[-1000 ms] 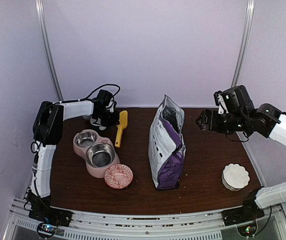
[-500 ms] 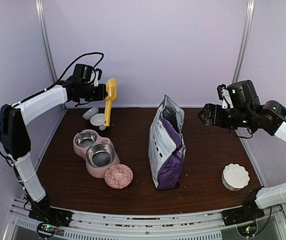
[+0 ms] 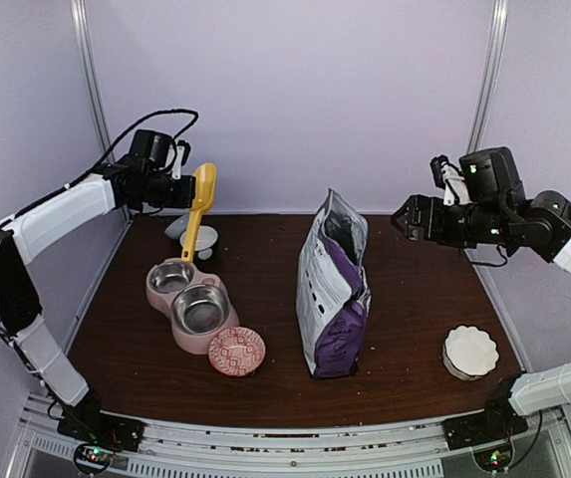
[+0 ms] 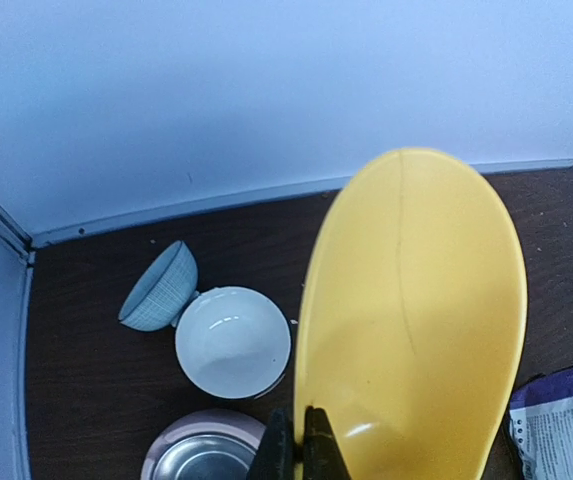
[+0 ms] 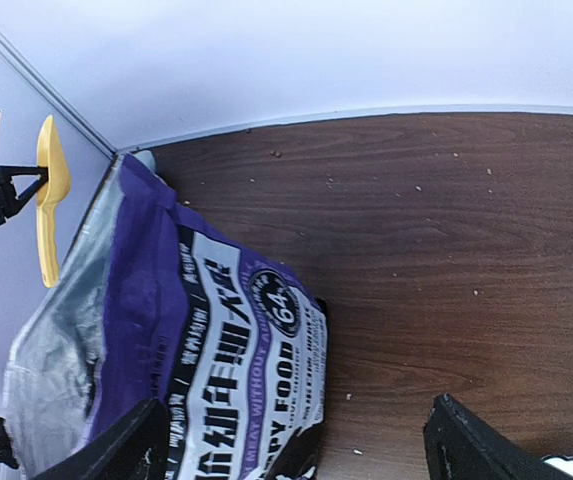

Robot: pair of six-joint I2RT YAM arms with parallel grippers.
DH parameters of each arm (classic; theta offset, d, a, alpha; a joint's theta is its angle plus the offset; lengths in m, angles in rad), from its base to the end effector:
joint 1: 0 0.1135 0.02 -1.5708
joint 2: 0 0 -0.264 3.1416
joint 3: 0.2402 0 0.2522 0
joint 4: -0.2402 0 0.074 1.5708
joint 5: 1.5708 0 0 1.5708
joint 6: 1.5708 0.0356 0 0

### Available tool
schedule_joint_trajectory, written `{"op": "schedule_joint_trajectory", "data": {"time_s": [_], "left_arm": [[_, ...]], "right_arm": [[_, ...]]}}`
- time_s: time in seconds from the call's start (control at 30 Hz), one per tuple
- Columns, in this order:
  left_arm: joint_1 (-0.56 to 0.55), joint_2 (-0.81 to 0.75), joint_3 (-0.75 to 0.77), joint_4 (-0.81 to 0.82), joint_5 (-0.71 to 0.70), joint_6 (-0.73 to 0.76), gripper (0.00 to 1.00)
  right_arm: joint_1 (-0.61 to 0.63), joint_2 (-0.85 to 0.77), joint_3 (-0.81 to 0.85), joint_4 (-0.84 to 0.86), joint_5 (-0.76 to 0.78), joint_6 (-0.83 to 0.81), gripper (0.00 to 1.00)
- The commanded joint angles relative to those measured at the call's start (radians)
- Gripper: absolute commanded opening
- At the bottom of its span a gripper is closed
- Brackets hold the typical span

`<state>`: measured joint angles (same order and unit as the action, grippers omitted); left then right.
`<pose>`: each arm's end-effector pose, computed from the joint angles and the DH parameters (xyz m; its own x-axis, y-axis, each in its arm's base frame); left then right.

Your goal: Serve the pet food

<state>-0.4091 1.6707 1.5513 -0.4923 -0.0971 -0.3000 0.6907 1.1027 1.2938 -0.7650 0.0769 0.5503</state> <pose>0.3558 -0.1505 0.3437 -0.5988 -0.0610 -0.7986 0.1530 0.9700 -0.1887 0.1728 0.1393 0.3951 -0.6629 0.1286 -0.7376 -0.2802 0.8710 0.4036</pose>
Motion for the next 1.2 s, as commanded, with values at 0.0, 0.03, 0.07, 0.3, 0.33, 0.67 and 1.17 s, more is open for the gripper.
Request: {"op": "schedule_joint_trajectory", "data": {"time_s": [0.0,0.03,0.07,0.3,0.33,0.67,1.17], "left_arm": [[-0.062,-0.171,-0.056,-0.001,0.005,0.172,0.00],[-0.096,-0.202,-0.069,-0.014,-0.001,0.215,0.00],[-0.134,-0.229,-0.079,-0.029,-0.011,0.250,0.00],[-0.402,-0.374,-0.153,-0.092,0.037,0.340,0.00],[-0.441,-0.382,-0.159,-0.096,0.038,0.345,0.00],[-0.729,-0.308,-0.078,-0.246,-0.151,0.383,0.00],[-0.788,-0.287,-0.052,-0.248,-0.195,0.404,0.00]], "right_arm": [[0.048,0.030,0.106,0.009,-0.072,-0.018,0.89],[0.063,0.041,0.126,0.007,-0.085,-0.019,0.89],[0.078,0.054,0.151,0.004,-0.100,-0.020,0.89],[0.212,0.159,0.308,-0.028,-0.157,-0.032,0.89],[0.223,0.168,0.311,-0.010,-0.192,-0.028,0.88],[0.306,0.264,0.293,0.097,-0.353,0.035,0.72],[0.367,0.351,0.290,-0.011,-0.338,0.000,0.48]]}}
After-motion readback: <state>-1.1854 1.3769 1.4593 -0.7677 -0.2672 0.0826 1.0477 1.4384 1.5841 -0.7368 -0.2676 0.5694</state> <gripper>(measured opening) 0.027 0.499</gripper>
